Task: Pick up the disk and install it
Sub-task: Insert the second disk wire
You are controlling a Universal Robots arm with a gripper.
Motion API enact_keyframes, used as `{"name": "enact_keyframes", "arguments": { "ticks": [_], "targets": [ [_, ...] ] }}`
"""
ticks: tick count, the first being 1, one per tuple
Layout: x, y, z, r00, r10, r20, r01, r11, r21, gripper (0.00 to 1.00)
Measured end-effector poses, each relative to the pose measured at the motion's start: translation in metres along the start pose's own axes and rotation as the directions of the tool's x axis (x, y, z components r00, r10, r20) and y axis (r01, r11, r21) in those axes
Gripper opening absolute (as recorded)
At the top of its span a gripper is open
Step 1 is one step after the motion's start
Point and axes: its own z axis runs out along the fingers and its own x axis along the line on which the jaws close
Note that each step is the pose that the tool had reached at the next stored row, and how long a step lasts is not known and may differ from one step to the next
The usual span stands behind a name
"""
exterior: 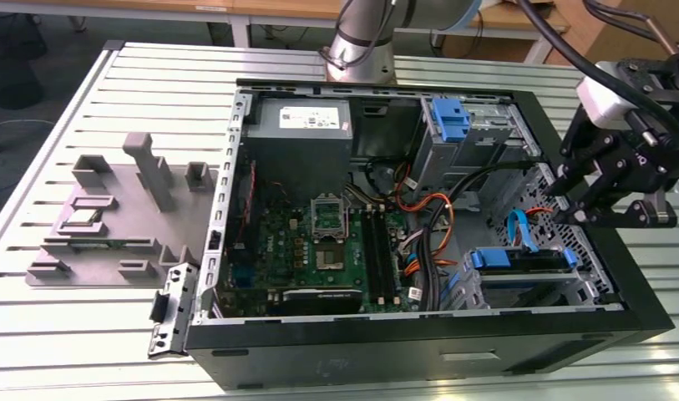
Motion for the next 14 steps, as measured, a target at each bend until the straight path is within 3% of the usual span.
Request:
{"name": "enact_keyframes", "arguments": {
  "ticks": [8,14],
  "targets": [
    [-0.0024,-0.0046,0.0073,1.0000,0.002,-0.0039,-0.002,0.9999,-0.0103,0.41],
    [-0.0025,-0.0047,0.0075,1.0000,0.002,-0.0044,-0.002,0.9999,-0.0114,0.41]
  ]
}}
